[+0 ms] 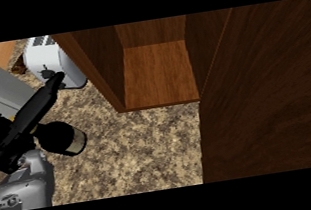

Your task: Pick up the wine, place it into the cabinet and close the cabinet

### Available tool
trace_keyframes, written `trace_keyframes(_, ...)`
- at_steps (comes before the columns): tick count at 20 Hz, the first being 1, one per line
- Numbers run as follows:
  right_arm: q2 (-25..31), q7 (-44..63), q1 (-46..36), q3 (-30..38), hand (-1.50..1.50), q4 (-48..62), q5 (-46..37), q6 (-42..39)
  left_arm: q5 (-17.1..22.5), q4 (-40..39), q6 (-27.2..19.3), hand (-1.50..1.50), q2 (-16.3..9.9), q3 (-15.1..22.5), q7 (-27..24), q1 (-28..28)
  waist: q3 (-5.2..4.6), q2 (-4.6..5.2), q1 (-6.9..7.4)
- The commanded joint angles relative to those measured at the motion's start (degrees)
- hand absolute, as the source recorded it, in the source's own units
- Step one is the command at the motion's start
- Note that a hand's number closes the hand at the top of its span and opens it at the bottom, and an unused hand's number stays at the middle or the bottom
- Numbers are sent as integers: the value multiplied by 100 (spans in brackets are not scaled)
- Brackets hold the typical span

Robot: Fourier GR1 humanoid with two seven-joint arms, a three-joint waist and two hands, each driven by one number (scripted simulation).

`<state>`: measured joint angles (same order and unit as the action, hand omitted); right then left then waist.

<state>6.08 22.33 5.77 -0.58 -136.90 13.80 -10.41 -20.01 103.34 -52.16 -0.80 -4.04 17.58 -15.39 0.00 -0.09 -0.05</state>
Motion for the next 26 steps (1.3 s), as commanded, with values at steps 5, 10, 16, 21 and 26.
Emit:
trace_keyframes(5,-110,16,182,178,-150,-268,209,-70,305,459,-271,-150,78,354,-393,1055,0,1,-1)
trace_keyframes(10,-113,315,39,57,-150,-371,92,-34,526,242,-329,-150,79,269,-526,1128,0,4,-5)
trace_keyframes(16,-258,5,263,-74,-150,-247,-64,-158,1580,575,303,-150,17,-173,-1329,2064,-2,-1,13)
trace_keyframes(21,-68,195,199,383,-150,-333,464,-263,2220,-263,-566,-150,79,613,-2442,2154,-4,2,-16)
trace_keyframes(26,-158,200,-68,190,-150,-71,224,-204,3022,-628,106,-150,79,179,-3131,2345,-3,5,5)
